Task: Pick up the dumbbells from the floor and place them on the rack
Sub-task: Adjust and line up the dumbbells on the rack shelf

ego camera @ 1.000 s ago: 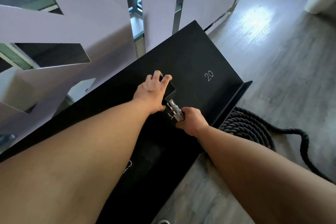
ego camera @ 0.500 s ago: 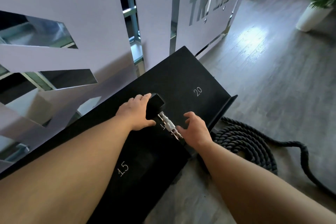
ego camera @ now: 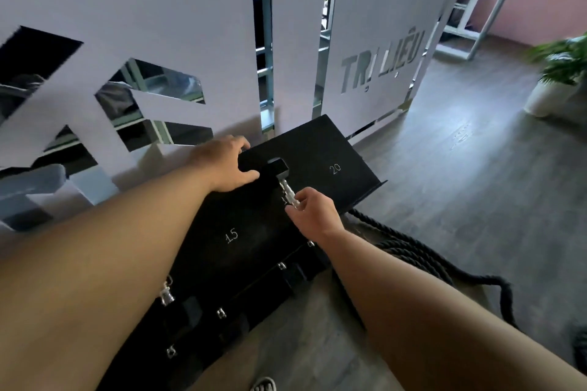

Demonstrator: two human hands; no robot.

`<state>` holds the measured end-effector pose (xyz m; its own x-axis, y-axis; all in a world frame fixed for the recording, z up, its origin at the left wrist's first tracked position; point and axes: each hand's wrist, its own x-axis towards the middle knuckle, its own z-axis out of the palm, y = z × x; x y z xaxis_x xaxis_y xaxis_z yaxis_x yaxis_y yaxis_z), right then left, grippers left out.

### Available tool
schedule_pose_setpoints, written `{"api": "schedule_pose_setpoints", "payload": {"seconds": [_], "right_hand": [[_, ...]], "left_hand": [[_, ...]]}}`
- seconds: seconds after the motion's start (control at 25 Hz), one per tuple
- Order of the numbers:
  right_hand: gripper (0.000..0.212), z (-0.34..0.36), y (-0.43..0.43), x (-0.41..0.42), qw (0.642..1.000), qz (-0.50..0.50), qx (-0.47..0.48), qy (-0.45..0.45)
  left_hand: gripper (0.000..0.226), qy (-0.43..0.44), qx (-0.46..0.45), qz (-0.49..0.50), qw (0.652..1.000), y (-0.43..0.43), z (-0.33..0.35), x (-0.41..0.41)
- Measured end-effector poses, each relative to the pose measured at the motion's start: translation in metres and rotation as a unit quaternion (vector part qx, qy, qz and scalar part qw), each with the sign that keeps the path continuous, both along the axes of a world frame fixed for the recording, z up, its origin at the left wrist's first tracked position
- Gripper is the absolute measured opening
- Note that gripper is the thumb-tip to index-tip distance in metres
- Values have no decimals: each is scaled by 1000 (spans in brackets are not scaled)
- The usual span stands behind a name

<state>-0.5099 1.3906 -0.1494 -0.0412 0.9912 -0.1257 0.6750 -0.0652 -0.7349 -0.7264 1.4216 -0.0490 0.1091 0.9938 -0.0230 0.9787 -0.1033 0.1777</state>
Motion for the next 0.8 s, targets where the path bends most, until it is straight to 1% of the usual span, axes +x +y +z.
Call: {"api": "schedule_pose_setpoints", "payload": {"seconds": [0.12, 0.24, 0.4, 0.6, 0.68, 0.8], "right_hand": [[40, 21, -58, -18, 999, 40, 4, 5], [42, 33, -94, -37, 998, 64, 16, -4], [44, 50, -129, -71, 995, 97, 32, -15], [50, 49, -154, -116, 993, 117, 20, -7], [53, 36, -157, -135, 992, 123, 3, -8], [59, 11, -140, -167, 994, 112, -16, -12]], "left_hand": [[67, 29, 21, 13, 999, -73, 25, -11], [68, 60, 26, 35, 997, -131, 41, -28], [70, 62, 43, 66, 995, -186, 57, -59], [71, 60, 48, 85, 993, -211, 60, -105], [70, 55, 46, 90, 993, -207, 48, -129], [65, 23, 46, 67, 996, -184, 17, -161]]}}
